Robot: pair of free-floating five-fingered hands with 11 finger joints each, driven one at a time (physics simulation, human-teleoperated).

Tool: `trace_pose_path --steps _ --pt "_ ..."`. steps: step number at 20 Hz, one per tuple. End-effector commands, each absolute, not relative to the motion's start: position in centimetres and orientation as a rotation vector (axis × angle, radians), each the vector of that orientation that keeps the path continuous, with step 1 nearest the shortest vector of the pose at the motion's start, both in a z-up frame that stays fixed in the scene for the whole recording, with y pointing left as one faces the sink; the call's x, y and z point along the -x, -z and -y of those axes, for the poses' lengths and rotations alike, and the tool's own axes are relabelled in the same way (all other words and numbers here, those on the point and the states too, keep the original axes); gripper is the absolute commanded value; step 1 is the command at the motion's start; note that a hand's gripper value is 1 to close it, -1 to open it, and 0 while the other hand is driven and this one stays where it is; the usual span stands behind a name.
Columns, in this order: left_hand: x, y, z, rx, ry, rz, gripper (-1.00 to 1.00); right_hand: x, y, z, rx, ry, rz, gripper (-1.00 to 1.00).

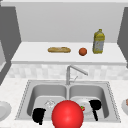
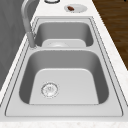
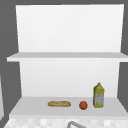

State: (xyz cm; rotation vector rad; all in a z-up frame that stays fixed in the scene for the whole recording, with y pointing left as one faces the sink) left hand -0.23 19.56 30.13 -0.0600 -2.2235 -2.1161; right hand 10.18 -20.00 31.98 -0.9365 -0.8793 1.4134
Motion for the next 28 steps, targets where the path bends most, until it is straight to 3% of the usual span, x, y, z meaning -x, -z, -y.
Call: trace_pose_path --steps 1,28 --pt "0.2 -30.1 -19.6 0.06 2.116 2.223 0.0 -9.8 -34.6 20.0 0.949 -1.394 0.892 -1.0" --pt "0.2 -30.1 -19.5 0.051 2.113 2.228 0.0 -1.6 -57.0 17.2 0.951 -1.39 0.91 -1.0"
